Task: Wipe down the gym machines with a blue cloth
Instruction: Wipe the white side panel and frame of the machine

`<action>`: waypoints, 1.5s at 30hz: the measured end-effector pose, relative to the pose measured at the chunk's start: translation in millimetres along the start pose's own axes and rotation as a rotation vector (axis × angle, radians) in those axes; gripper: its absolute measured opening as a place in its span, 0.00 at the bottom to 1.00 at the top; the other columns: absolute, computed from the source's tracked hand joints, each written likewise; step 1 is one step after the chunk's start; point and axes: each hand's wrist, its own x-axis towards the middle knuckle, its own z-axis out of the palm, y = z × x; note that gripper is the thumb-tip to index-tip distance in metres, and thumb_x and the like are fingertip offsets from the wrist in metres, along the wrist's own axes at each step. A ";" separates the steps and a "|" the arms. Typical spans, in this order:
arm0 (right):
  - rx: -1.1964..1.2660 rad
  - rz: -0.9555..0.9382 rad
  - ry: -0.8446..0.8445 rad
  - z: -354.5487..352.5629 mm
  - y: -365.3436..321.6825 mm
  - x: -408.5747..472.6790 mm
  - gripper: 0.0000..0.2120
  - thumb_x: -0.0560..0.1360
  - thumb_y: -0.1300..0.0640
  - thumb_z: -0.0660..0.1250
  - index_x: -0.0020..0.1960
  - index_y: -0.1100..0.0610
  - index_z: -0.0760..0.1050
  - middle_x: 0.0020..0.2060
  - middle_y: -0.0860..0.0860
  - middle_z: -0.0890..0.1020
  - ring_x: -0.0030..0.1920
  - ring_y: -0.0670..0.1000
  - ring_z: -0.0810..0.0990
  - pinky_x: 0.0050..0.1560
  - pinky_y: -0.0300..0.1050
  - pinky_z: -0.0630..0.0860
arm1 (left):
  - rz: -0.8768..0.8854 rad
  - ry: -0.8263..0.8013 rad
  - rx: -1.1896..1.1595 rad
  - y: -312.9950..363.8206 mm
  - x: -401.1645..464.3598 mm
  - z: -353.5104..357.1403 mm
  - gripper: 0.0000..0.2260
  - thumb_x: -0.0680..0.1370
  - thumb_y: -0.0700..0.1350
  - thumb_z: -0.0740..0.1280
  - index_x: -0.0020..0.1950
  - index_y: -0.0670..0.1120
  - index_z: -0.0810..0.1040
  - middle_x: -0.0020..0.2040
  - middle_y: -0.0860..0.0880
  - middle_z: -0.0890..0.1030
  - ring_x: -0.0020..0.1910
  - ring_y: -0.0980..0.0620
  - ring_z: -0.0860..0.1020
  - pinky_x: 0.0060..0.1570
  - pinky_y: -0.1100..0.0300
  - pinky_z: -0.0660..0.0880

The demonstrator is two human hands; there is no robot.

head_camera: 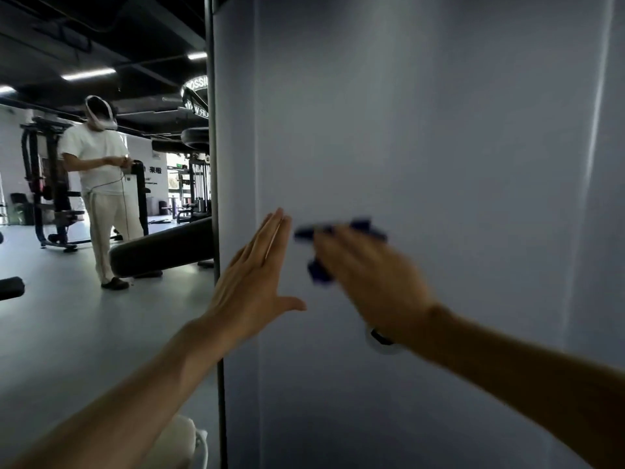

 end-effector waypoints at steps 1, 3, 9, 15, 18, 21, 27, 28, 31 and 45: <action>-0.021 -0.145 -0.086 4.9 -12.0 -24.8 0.29 0.79 0.59 0.57 0.80 0.59 0.60 0.76 0.56 0.69 0.74 0.61 0.71 0.64 0.57 0.78 | 0.004 -0.020 0.009 -0.2 -0.7 0.9 0.64 0.69 0.66 0.77 0.80 0.52 0.28 0.81 0.57 0.28 0.81 0.61 0.34 0.76 0.64 0.42; -0.112 -0.376 -0.234 7.1 -8.8 -50.7 0.34 0.76 0.57 0.62 0.81 0.60 0.60 0.79 0.57 0.64 0.78 0.61 0.64 0.73 0.57 0.71 | 0.025 -0.050 0.043 -0.7 -2.0 2.4 0.64 0.69 0.68 0.76 0.80 0.53 0.26 0.80 0.58 0.26 0.80 0.62 0.32 0.74 0.67 0.37; -0.171 0.071 0.145 -52.1 91.1 45.1 0.23 0.84 0.58 0.59 0.78 0.53 0.67 0.76 0.51 0.70 0.72 0.58 0.68 0.67 0.53 0.68 | 0.073 -0.012 0.106 0.2 5.5 0.0 0.67 0.65 0.68 0.79 0.81 0.55 0.29 0.83 0.56 0.31 0.82 0.58 0.34 0.78 0.58 0.46; -0.162 0.214 0.228 -42.6 59.1 18.9 0.26 0.78 0.59 0.69 0.75 0.57 0.71 0.71 0.55 0.74 0.66 0.61 0.70 0.65 0.55 0.68 | 0.085 -0.018 0.081 11.5 12.8 -0.2 0.66 0.67 0.67 0.79 0.82 0.55 0.29 0.84 0.53 0.32 0.83 0.51 0.36 0.82 0.45 0.50; -0.178 -0.068 -0.039 -20.8 8.4 -47.1 0.34 0.74 0.52 0.72 0.78 0.56 0.68 0.73 0.55 0.71 0.68 0.60 0.69 0.67 0.54 0.69 | 0.101 -0.032 0.072 17.1 14.6 3.1 0.65 0.68 0.67 0.78 0.82 0.56 0.28 0.84 0.53 0.32 0.83 0.48 0.34 0.81 0.40 0.48; -0.162 -0.196 -0.184 -29.1 7.4 -65.1 0.37 0.71 0.52 0.70 0.79 0.55 0.65 0.75 0.53 0.69 0.69 0.59 0.68 0.65 0.53 0.75 | 0.115 -0.047 0.071 20.0 17.8 5.0 0.65 0.67 0.67 0.78 0.83 0.55 0.31 0.83 0.52 0.31 0.83 0.46 0.32 0.80 0.36 0.47; -0.222 0.299 0.164 -74.1 95.6 20.8 0.23 0.82 0.59 0.62 0.77 0.52 0.69 0.74 0.50 0.72 0.65 0.59 0.69 0.61 0.55 0.74 | 0.123 -0.081 0.108 22.1 20.4 5.2 0.66 0.66 0.68 0.78 0.82 0.55 0.29 0.82 0.50 0.28 0.81 0.44 0.29 0.80 0.35 0.46; -0.205 0.385 0.200 -79.5 101.9 27.5 0.21 0.84 0.56 0.61 0.76 0.52 0.69 0.74 0.50 0.72 0.65 0.59 0.70 0.61 0.54 0.74 | 0.127 -0.101 0.118 22.8 20.9 5.2 0.66 0.66 0.68 0.78 0.81 0.56 0.27 0.81 0.50 0.26 0.80 0.44 0.27 0.80 0.36 0.45; -0.152 0.434 0.256 -64.7 81.9 17.9 0.20 0.84 0.56 0.61 0.75 0.55 0.71 0.71 0.52 0.74 0.65 0.61 0.71 0.63 0.54 0.71 | 0.137 -0.147 0.160 24.4 21.1 5.2 0.69 0.65 0.71 0.77 0.79 0.53 0.24 0.80 0.48 0.23 0.79 0.41 0.25 0.79 0.34 0.43; -0.147 0.368 0.194 -72.9 108.1 -7.9 0.25 0.81 0.64 0.61 0.77 0.53 0.69 0.74 0.51 0.72 0.68 0.61 0.68 0.63 0.60 0.72 | 0.126 -0.217 0.244 27.0 21.7 3.9 0.73 0.62 0.74 0.76 0.79 0.48 0.23 0.78 0.42 0.22 0.78 0.35 0.25 0.77 0.28 0.50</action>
